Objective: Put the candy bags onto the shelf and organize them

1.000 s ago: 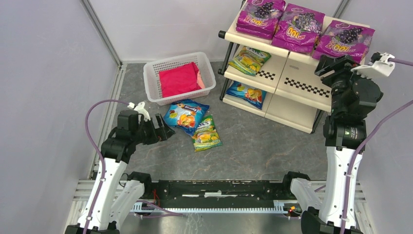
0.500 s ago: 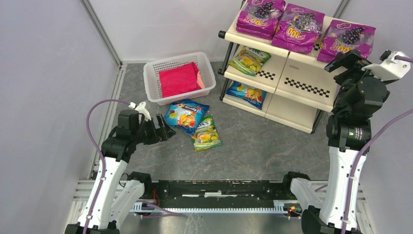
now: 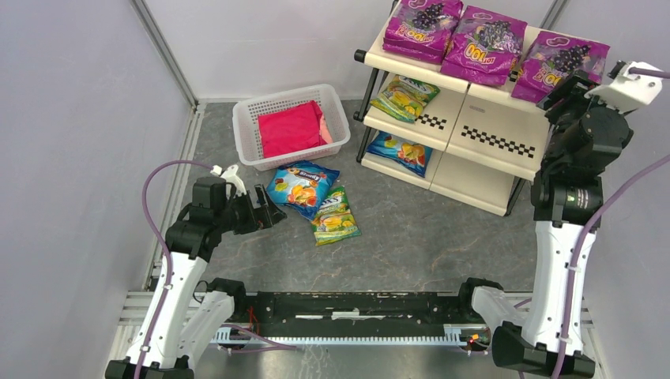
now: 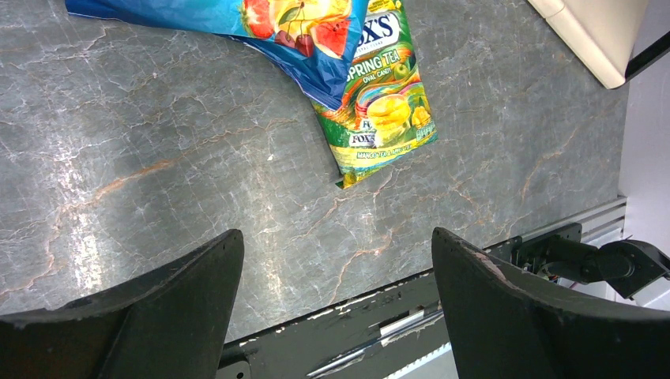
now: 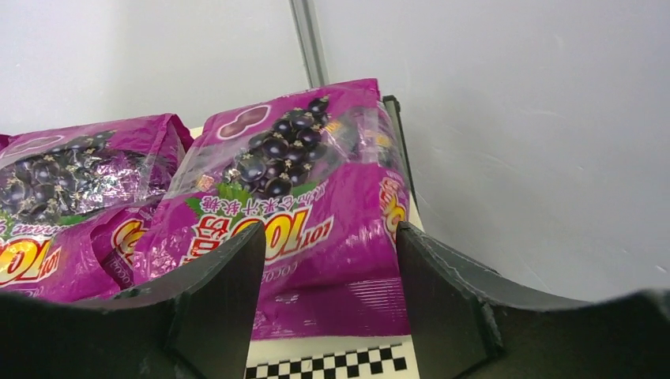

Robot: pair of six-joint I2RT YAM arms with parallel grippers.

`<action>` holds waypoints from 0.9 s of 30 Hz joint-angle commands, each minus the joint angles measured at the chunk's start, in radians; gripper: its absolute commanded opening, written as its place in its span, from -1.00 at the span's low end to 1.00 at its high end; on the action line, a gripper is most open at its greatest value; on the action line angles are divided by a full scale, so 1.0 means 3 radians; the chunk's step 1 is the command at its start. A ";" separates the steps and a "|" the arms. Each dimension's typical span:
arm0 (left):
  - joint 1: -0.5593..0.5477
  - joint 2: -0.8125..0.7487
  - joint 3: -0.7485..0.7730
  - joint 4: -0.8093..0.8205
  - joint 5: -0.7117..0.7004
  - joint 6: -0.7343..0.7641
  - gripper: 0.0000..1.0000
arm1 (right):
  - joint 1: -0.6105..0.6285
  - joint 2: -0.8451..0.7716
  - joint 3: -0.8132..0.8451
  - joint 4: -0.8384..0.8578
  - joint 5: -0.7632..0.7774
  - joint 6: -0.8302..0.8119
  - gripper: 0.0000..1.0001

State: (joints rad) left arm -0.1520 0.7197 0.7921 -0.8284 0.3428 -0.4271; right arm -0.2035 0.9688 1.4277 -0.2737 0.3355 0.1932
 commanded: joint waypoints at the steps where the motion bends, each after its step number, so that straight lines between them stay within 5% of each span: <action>1: 0.0011 -0.0016 0.0116 0.0047 0.0064 0.0196 0.89 | -0.0020 0.0138 0.0055 0.0359 -0.0315 -0.0196 0.31; 6: 0.0011 0.0015 0.0116 0.0050 0.0069 0.0191 0.89 | -0.0062 0.0262 0.0051 0.0603 -0.0791 -0.0219 0.21; 12: 0.0012 0.0029 0.0111 0.0062 0.0079 0.0178 0.88 | -0.0132 0.0352 0.0127 0.0549 -0.0751 -0.0249 0.10; 16: 0.0010 0.0048 0.0111 0.0073 0.0102 0.0178 0.89 | -0.0146 0.0370 0.0208 0.0539 -0.0741 -0.0302 0.25; 22: 0.0011 0.0051 0.0108 0.0076 0.0119 0.0185 0.88 | -0.0145 0.0451 0.0658 0.0242 -0.0803 -0.0376 0.78; 27: 0.0011 0.0037 0.0108 0.0082 0.0124 0.0181 0.89 | -0.0141 0.0384 0.0894 0.0199 -0.1237 -0.0220 0.91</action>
State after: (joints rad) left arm -0.1520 0.7387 0.7925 -0.8280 0.3504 -0.4255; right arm -0.2443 1.1149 1.6302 -0.2287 0.0841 0.1028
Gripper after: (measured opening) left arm 0.943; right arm 0.944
